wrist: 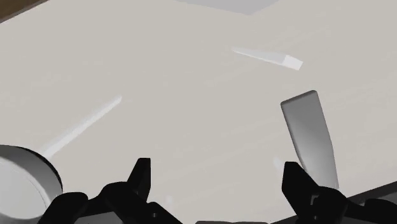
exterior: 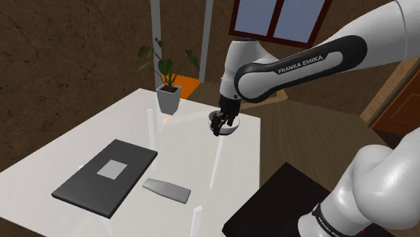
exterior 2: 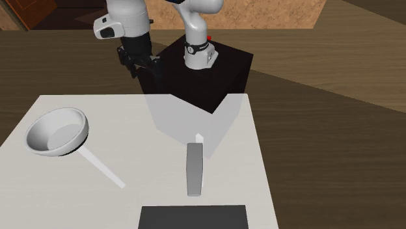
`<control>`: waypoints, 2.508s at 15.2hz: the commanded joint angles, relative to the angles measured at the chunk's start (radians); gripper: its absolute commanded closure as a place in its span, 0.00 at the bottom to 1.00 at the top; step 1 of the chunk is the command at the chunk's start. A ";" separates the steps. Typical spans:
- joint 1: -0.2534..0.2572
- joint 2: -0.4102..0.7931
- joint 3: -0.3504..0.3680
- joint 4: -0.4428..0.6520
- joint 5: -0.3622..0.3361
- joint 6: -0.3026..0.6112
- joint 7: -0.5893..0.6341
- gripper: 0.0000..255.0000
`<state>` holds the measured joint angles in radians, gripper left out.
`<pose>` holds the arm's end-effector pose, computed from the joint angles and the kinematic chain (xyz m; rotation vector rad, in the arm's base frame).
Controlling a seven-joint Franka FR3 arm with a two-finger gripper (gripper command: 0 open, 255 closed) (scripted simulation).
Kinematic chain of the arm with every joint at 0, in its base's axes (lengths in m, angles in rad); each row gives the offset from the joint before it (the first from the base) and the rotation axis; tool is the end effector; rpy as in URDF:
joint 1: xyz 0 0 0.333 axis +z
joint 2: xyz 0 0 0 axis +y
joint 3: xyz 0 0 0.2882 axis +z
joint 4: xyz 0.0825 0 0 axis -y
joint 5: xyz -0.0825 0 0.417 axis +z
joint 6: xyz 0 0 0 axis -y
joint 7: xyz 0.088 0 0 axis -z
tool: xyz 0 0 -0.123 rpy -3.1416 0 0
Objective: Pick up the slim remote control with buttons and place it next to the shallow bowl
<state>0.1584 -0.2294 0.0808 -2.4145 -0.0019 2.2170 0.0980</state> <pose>0.4811 0.1163 0.3390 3.1190 0.2195 0.0532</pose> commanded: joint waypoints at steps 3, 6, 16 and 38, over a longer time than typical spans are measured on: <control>0.028 0.138 0.032 0.046 -0.009 0.086 0.000 0.00; 0.046 0.240 0.053 0.085 -0.025 0.144 0.002 0.00; 0.126 0.584 0.093 0.272 -0.120 0.278 0.025 0.00; 0.244 0.976 0.076 0.536 -0.222 0.383 0.042 0.00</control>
<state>0.4022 0.7466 0.1568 -1.8782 -0.2237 2.6001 0.1401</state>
